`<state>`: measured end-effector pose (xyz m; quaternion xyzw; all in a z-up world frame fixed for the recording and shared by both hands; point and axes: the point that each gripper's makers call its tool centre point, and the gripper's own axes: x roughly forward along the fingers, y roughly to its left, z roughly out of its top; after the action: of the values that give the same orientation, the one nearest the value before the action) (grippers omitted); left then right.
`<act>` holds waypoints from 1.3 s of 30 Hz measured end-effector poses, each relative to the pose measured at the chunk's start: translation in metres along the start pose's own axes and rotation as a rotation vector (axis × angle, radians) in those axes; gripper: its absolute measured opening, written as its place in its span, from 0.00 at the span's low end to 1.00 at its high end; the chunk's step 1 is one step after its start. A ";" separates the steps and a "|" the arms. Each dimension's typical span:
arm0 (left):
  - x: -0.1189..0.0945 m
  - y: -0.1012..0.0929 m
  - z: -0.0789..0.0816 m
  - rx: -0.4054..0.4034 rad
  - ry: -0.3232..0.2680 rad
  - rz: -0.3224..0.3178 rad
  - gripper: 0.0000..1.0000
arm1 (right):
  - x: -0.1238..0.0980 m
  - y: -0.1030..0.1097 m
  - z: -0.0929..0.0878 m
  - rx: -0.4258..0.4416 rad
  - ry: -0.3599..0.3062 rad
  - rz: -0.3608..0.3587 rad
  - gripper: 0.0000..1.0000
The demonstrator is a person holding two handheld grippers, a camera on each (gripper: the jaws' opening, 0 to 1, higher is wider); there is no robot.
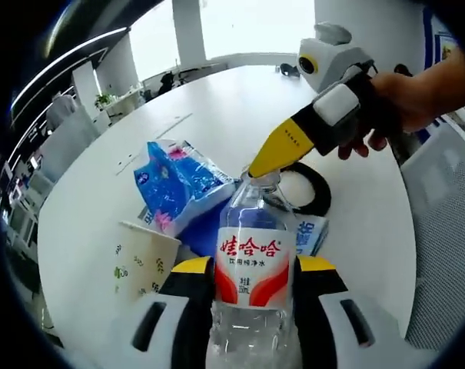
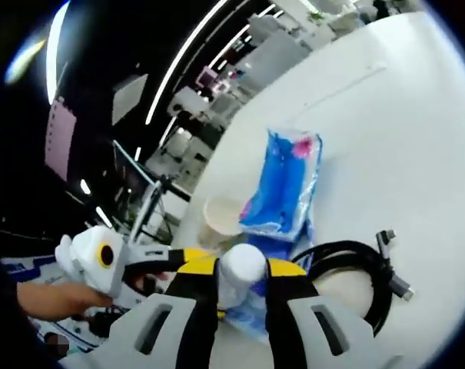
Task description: Arrange the tabletop items into an orderly group along one side of the table until the central work area is clear of visible clutter.
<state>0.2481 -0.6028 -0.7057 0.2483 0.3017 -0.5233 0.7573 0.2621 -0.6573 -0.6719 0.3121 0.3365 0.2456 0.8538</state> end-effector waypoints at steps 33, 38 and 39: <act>-0.029 -0.005 -0.012 -0.067 -0.089 0.145 0.42 | 0.000 0.071 0.004 -0.481 0.082 0.023 0.19; -0.031 -0.006 -0.016 -0.103 -0.103 0.171 0.43 | 0.001 0.080 0.002 -0.528 0.082 0.025 0.19; -0.032 -0.006 -0.016 -0.109 -0.109 0.181 0.43 | 0.002 0.083 0.001 -0.542 0.084 0.026 0.19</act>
<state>0.2300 -0.5728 -0.6942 0.2041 0.2645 -0.4483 0.8291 0.2468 -0.6002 -0.6142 0.0663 0.2895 0.3504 0.8883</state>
